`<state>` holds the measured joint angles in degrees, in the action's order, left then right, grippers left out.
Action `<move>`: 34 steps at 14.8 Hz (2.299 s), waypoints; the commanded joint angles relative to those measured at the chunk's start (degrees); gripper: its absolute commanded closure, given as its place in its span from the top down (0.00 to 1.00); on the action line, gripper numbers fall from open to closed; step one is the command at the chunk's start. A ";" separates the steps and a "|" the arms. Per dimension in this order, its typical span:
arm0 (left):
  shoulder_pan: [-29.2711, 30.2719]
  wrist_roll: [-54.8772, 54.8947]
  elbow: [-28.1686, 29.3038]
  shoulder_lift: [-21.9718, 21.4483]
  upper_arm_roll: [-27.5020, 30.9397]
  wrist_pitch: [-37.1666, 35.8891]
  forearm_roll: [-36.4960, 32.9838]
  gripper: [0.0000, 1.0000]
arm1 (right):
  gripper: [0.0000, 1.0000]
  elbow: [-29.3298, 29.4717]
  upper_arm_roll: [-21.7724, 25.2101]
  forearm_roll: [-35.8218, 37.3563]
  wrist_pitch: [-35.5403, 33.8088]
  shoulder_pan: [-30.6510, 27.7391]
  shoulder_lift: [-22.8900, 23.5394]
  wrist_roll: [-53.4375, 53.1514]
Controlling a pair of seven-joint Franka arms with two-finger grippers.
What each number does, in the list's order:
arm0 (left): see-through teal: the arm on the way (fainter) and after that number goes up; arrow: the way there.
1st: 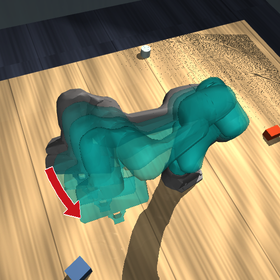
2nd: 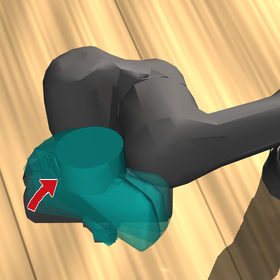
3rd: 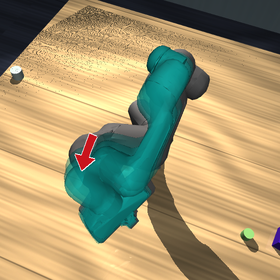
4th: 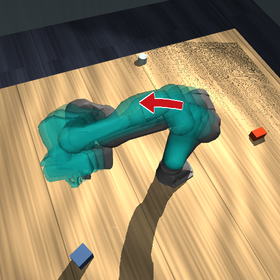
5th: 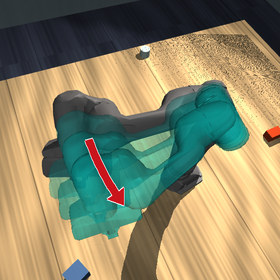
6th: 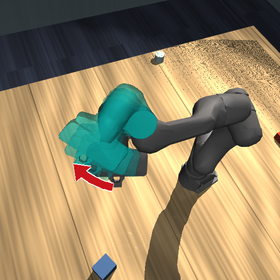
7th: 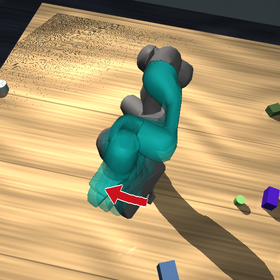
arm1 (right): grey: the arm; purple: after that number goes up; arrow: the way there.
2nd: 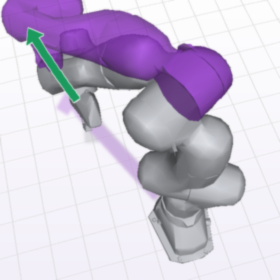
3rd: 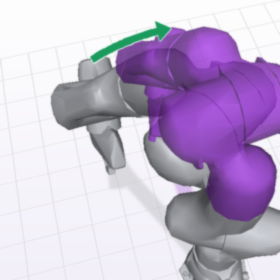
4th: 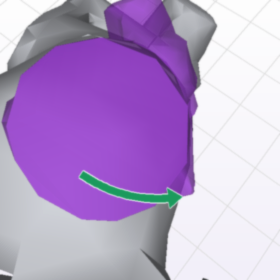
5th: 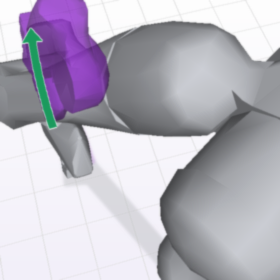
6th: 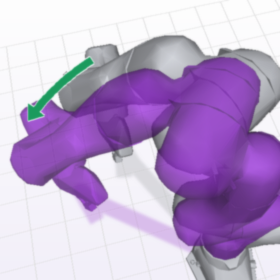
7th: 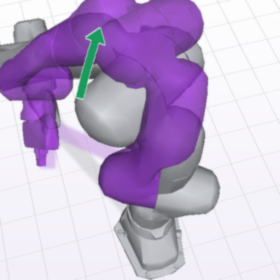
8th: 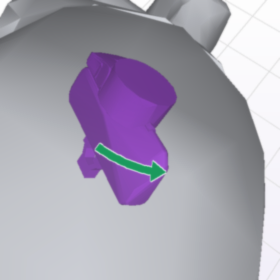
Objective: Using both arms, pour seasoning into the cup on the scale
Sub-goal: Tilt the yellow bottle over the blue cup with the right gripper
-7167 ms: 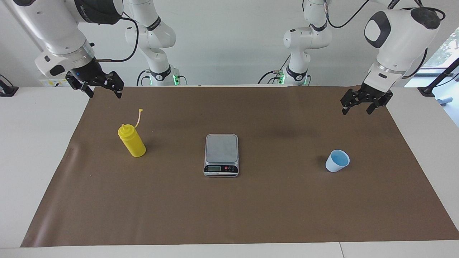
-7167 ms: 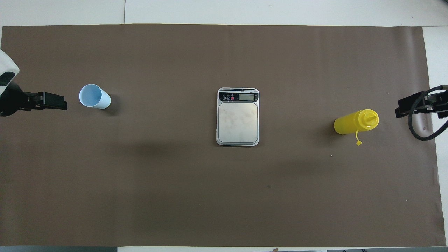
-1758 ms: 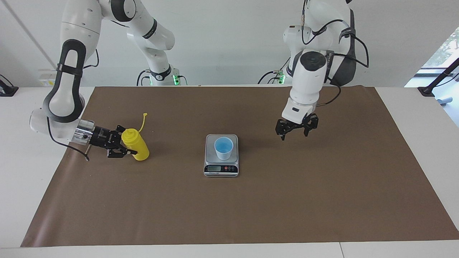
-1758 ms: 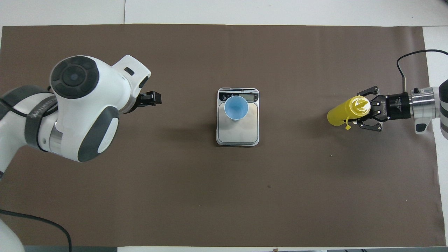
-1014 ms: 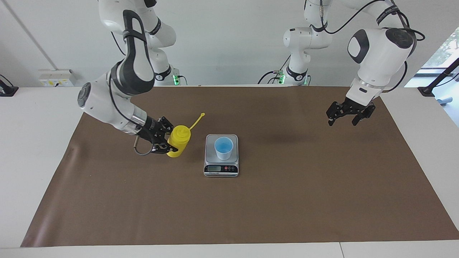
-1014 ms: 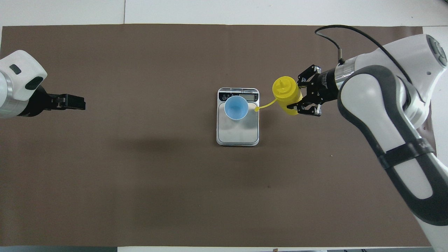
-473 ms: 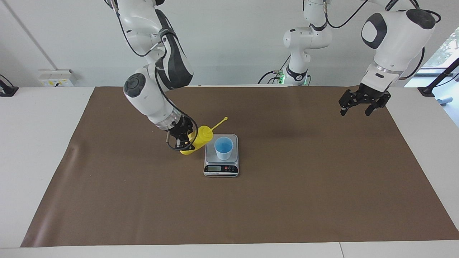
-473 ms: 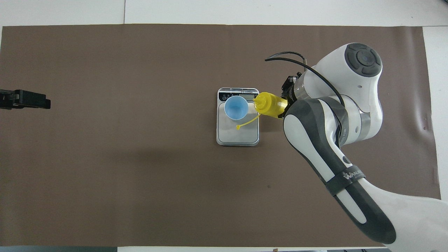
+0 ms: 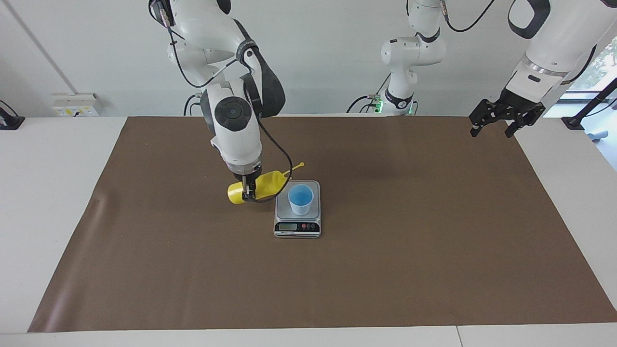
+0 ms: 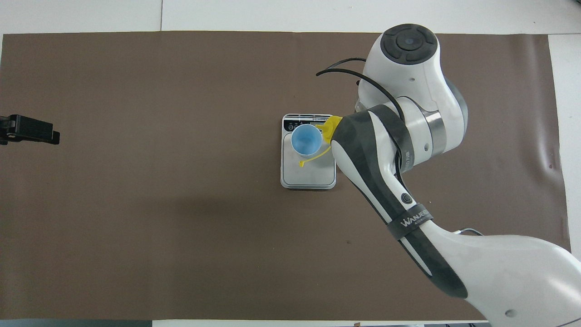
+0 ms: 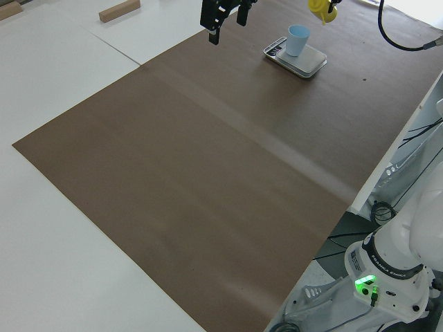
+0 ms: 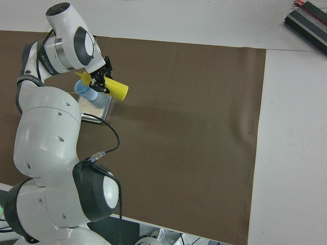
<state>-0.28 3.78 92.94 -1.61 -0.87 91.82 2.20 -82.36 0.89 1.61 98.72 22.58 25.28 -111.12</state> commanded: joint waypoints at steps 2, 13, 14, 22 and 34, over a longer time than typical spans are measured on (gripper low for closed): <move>0.37 1.14 -1.01 0.56 -0.01 -2.88 1.58 1.00 | 0.00 5.19 -0.01 7.94 -4.05 3.69 3.54 -1.65; -0.33 0.62 0.14 -0.15 -0.18 -3.58 1.50 1.00 | 0.00 9.76 -2.65 25.36 -13.55 7.13 4.16 3.98; -0.07 0.62 0.14 -0.15 -0.18 -3.58 1.50 1.00 | 0.00 9.85 -3.00 26.16 -14.34 7.13 4.59 3.98; 0.28 0.62 0.14 -0.15 -0.09 -3.49 1.32 1.00 | 0.00 14.60 -4.94 35.83 -18.30 6.78 8.38 4.86; 0.28 0.62 0.14 -0.15 -0.18 -3.49 1.32 1.00 | 0.00 17.15 -5.37 38.21 -16.19 6.16 13.39 1.78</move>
<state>-0.37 3.80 92.95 -1.36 -1.07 89.07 2.77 -67.33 -3.70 39.34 82.70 29.51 37.89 -108.27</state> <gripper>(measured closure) 0.000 0.485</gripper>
